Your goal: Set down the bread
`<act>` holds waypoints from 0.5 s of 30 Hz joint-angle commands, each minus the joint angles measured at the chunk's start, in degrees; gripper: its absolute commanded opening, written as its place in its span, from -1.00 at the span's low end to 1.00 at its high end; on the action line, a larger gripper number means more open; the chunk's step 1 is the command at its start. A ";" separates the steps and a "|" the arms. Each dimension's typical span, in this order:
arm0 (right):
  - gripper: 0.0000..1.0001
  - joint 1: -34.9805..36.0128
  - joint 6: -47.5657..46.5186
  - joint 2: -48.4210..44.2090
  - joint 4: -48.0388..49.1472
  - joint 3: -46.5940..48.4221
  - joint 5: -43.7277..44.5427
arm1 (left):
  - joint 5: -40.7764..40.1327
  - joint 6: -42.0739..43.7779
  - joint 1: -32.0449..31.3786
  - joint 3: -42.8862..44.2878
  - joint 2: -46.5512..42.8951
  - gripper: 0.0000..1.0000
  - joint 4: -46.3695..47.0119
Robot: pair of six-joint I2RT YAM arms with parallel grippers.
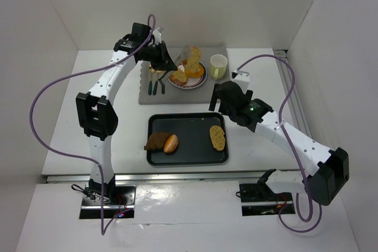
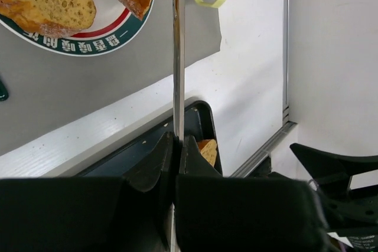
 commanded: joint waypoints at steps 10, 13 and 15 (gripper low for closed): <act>0.99 -0.35 -1.99 2.62 1.66 3.70 1.89 | 7.68 -4.36 4.94 -5.17 2.92 -1.00 9.29; 0.99 -0.35 -1.99 3.15 1.66 3.70 1.89 | 7.69 -4.89 4.94 -5.70 5.02 -1.00 9.90; 0.99 -0.35 -1.99 3.15 1.66 3.70 1.89 | 7.69 -4.89 5.47 -5.70 5.64 -1.00 9.91</act>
